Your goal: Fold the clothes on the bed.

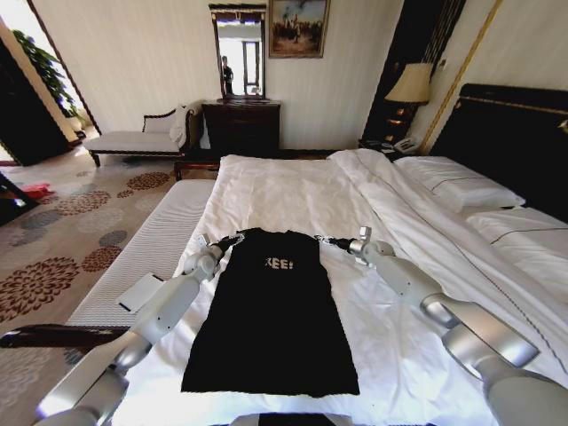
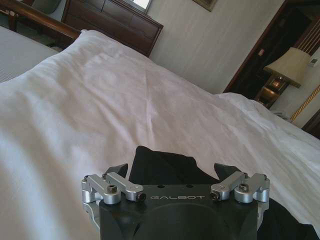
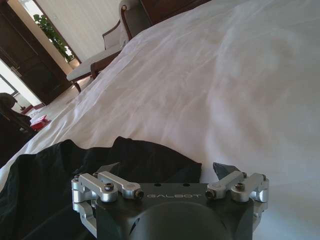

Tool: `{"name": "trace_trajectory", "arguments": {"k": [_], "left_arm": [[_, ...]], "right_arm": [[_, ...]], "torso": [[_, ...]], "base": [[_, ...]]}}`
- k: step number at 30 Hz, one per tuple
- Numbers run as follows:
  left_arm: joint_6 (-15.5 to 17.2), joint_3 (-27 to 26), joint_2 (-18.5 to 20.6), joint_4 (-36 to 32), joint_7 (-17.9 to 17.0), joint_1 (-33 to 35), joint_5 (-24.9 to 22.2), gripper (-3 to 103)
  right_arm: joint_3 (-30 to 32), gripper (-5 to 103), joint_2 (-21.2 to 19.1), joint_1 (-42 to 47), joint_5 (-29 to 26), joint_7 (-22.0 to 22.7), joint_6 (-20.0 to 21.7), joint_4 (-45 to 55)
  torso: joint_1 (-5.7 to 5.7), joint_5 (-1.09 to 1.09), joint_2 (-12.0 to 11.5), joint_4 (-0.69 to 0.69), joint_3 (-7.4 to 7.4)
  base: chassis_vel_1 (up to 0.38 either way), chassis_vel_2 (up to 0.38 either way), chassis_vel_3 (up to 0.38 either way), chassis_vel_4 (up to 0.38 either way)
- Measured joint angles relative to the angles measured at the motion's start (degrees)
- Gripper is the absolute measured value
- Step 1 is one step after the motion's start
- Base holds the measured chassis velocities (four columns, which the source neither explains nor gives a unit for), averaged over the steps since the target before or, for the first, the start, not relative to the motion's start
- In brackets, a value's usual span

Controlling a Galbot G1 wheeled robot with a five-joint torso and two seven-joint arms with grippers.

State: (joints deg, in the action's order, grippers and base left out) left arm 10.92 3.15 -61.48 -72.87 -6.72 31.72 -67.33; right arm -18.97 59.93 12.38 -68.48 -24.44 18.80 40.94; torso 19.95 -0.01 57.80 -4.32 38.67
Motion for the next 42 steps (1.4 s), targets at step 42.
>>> {"name": "trace_trajectory", "arguments": {"k": [42], "left_arm": [[-0.09, -0.43, 0.07, -3.37, -0.32, 1.84, -0.85, 100]], "right_arm": [[2.14, 80, 6.62, -0.35, 5.13, -1.78, -1.75, -7.19]], "torso": [[0.01, 0.01, 0.0, 0.02, 0.0]], "base": [[0.0, 0.0, 0.0, 0.0]]}}
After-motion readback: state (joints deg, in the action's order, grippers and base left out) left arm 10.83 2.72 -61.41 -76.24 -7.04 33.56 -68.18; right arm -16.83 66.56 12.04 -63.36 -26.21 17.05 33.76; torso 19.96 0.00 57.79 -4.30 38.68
